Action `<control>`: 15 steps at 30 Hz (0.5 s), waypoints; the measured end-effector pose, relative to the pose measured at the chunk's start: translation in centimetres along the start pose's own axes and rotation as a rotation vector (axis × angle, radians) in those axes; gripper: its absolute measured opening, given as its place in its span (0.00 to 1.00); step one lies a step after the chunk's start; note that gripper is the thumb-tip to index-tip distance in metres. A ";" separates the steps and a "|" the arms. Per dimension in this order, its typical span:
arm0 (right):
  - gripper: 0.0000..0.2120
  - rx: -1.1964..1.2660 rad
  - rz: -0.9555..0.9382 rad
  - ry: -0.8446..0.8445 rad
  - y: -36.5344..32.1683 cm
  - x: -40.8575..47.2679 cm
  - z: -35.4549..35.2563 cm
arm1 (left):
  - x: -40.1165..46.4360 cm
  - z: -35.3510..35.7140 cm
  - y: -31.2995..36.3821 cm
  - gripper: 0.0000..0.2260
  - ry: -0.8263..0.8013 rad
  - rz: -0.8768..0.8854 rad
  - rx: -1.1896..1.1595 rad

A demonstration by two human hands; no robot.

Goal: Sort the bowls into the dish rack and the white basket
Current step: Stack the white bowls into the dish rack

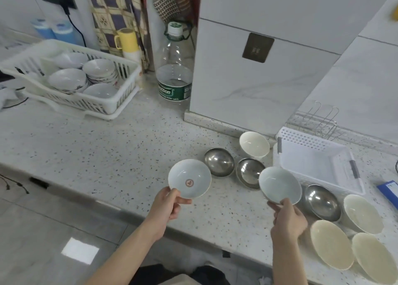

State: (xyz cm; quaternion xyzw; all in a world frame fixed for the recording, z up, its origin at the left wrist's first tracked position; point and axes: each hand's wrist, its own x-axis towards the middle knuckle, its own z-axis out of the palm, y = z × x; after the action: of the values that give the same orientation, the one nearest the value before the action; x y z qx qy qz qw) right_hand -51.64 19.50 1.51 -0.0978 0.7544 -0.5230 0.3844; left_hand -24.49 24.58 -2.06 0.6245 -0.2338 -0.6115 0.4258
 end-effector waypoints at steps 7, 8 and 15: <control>0.05 0.076 -0.025 -0.147 1.2 -11.1 9.3 | 0.0 -13.3 3.7 0.10 0.083 0.047 -0.008; 0.04 0.077 -0.021 -0.178 1.4 -12.7 11.0 | 0.0 -15.3 4.3 0.10 0.101 0.056 -0.015; 0.06 0.011 -0.008 -0.363 3.7 -22.6 20.2 | -1.2 -27.4 7.3 0.10 0.232 0.111 -0.064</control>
State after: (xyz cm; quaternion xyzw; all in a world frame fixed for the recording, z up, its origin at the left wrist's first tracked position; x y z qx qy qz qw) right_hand -21.46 19.14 5.90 -0.1914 0.6693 -0.5026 0.5127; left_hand 3.37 28.43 1.51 0.6632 -0.1978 -0.5178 0.5029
